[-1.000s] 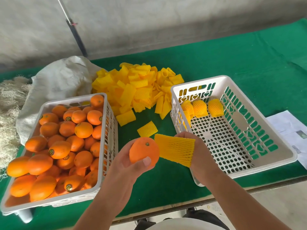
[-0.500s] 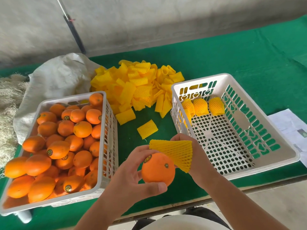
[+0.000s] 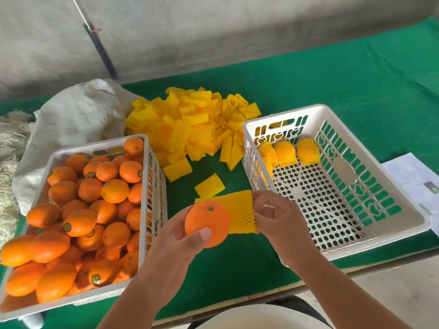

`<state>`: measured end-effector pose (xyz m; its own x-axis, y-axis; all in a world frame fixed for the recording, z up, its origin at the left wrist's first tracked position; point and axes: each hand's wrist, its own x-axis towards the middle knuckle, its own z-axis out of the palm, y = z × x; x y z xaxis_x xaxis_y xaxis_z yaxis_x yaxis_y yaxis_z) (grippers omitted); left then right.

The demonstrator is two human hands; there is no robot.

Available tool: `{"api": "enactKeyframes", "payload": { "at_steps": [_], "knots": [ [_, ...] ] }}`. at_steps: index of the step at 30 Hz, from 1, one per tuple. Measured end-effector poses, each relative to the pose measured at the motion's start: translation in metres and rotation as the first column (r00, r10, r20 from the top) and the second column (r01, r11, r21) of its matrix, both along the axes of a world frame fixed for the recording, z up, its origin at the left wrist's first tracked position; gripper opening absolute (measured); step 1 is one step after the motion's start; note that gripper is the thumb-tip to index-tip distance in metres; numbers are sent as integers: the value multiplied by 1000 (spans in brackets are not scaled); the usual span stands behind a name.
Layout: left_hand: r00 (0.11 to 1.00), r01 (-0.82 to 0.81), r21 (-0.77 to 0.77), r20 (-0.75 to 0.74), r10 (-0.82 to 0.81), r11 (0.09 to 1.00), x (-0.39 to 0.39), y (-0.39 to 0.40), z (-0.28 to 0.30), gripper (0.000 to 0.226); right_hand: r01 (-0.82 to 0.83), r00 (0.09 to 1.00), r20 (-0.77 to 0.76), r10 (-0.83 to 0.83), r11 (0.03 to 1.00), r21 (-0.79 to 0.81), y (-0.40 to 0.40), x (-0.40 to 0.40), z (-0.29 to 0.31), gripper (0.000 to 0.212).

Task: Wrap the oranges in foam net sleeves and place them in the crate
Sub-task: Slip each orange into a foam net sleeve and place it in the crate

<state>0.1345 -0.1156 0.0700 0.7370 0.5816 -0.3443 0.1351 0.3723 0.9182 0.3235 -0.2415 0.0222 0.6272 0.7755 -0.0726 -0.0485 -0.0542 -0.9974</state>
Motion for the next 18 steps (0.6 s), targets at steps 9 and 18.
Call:
{"api": "enactKeyframes", "payload": {
  "at_steps": [9, 18],
  "knots": [
    [986, 167, 16, -17, -167, 986, 1, 3, 14, 78, -407, 880, 183, 439, 894, -186, 13, 9, 12, 23],
    [982, 184, -28, -44, -185, 983, -14, 12, 9, 89, -149, 915, 300, 271, 915, -375, 14, 7, -19, 14]
  ]
}}
